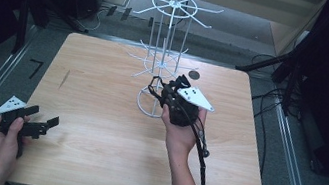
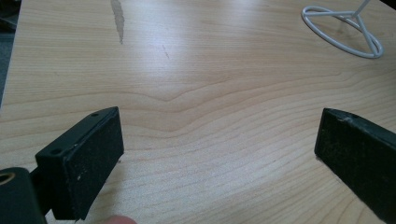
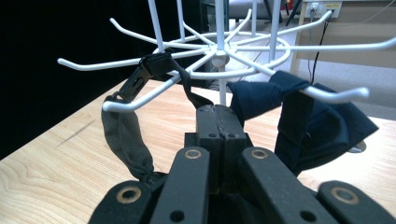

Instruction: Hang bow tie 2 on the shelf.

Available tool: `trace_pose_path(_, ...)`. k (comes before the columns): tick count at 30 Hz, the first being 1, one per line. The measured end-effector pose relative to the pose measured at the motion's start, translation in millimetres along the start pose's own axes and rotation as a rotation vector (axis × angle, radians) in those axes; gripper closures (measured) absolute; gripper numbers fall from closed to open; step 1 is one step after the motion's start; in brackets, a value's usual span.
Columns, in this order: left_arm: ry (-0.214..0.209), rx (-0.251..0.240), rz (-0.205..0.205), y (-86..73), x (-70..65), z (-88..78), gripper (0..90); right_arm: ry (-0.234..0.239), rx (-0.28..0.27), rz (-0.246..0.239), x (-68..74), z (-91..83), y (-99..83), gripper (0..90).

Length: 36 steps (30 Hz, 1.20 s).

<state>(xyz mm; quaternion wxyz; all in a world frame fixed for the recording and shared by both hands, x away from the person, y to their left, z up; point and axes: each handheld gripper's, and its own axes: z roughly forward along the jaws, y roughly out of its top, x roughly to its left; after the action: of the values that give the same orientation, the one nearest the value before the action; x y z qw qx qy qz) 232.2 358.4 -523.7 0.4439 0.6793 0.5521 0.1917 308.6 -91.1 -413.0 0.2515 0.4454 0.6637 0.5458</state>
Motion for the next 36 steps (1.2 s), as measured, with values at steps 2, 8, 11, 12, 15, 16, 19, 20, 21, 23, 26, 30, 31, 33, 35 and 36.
trace_pose_path(2, 0.001, 0.001, 0.002, 0.0, 0.0, -0.1, 1.6, 0.004, 0.008, 0.005, -1.5, 0.5, -1.7, 90.0)
trace_pose_path(8, 0.001, -0.005, -0.001, -0.2, -0.4, 0.2, 1.6, 0.008, 0.015, 0.018, -5.7, 1.1, -5.6, 89.7)
trace_pose_path(11, 0.000, -0.014, 0.017, -0.1, -2.2, -0.2, 1.6, 0.013, 0.018, 0.022, -7.6, 1.3, -8.1, 86.8)
trace_pose_path(12, 0.000, -0.014, 0.017, -0.1, -2.2, -0.2, 1.6, 0.013, 0.018, 0.022, -7.6, 1.3, -8.1, 86.8)
trace_pose_path(15, -0.003, -0.030, 0.034, -0.2, -3.3, -0.4, 1.7, 0.018, 0.014, 0.025, -8.9, 1.1, -9.8, 83.1)
trace_pose_path(16, -0.002, -0.034, 0.035, -0.2, -3.3, -0.5, 1.7, 0.027, 0.014, 0.030, -9.0, 1.1, -10.4, 81.7)
trace_pose_path(19, 0.004, -0.049, 0.032, -0.4, -3.2, -1.2, 1.6, 0.043, 0.010, 0.025, -9.4, 0.8, -11.8, 76.8)
trace_pose_path(20, 0.009, -0.053, 0.033, -0.4, -3.3, -1.2, 1.6, 0.048, 0.009, 0.024, -9.4, 0.3, -12.3, 74.9)
trace_pose_path(21, 0.014, -0.056, 0.033, -0.4, -3.4, -1.5, 1.6, 0.053, 0.009, 0.024, -9.4, 0.0, -12.6, 73.3)
trace_pose_path(23, 0.027, -0.062, 0.040, -0.4, -3.7, -2.1, 1.6, 0.061, 0.010, 0.018, -9.4, -0.7, -13.3, 69.6)
trace_pose_path(26, 0.043, -0.075, 0.041, -0.5, -3.9, -2.6, 1.6, 0.060, 0.004, 0.000, -9.6, -2.5, -13.8, 61.9)
trace_pose_path(30, 0.061, -0.087, 0.043, -0.9, -4.1, -3.3, 1.6, 0.073, -0.011, -0.010, -11.9, -5.8, -15.2, 55.1)
trace_pose_path(31, 0.069, -0.089, 0.043, -1.0, -4.5, -3.3, 1.6, 0.072, -0.012, -0.014, -12.2, -6.5, -15.6, 54.0)
trace_pose_path(33, 0.073, -0.097, 0.042, -0.9, -5.4, -2.7, 1.6, 0.072, -0.013, -0.022, -13.4, -8.4, -16.9, 50.7)
trace_pose_path(35, 0.073, -0.091, 0.051, -0.7, -6.7, -2.2, 1.6, 0.045, -0.007, -0.037, -16.2, -10.8, -19.1, 44.3)
trace_pose_path(36, 0.073, -0.091, 0.051, -0.7, -6.7, -2.2, 1.6, 0.045, -0.007, -0.037, -16.2, -10.8, -19.1, 44.3)
